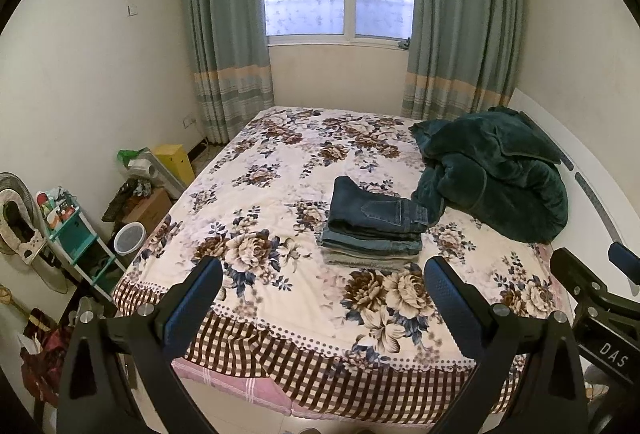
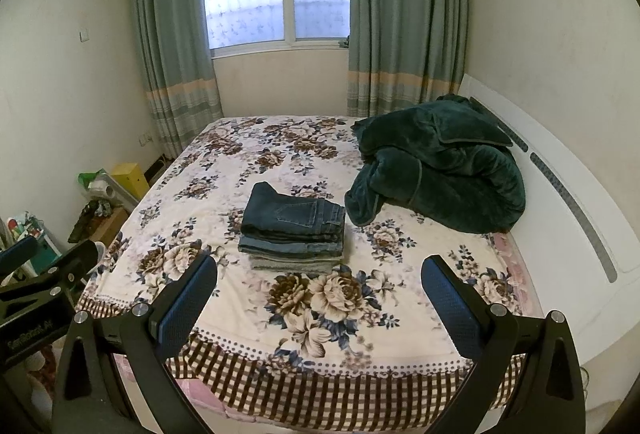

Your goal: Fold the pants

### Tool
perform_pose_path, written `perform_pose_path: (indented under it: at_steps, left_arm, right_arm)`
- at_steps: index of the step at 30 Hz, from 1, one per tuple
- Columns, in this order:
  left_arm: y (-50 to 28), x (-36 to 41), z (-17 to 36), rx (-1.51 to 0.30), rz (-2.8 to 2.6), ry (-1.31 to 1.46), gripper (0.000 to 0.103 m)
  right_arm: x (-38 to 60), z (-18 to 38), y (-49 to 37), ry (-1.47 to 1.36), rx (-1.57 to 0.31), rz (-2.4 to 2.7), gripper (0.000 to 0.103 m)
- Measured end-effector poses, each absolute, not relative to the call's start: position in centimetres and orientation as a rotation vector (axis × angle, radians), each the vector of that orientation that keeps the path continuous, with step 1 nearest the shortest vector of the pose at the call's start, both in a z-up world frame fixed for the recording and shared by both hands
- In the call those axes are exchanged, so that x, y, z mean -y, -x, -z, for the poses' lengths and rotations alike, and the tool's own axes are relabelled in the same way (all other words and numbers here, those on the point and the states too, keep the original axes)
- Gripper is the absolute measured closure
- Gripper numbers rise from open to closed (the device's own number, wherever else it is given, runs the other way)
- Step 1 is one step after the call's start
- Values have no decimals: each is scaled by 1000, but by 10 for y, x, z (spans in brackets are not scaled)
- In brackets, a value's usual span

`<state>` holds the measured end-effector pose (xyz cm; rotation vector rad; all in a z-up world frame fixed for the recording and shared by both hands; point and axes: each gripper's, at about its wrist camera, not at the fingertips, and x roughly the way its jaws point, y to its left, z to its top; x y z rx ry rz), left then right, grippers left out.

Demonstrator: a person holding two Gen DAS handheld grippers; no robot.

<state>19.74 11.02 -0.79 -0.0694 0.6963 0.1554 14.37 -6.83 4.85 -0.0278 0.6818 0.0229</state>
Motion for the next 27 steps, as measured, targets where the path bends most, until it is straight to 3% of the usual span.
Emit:
perform_pose_path:
  at_steps: [27]
  left_arm:
    - [-189, -115, 12, -690, -160, 73, 0]
  right_arm:
    - [60, -48, -141, 29, -681, -24, 0]
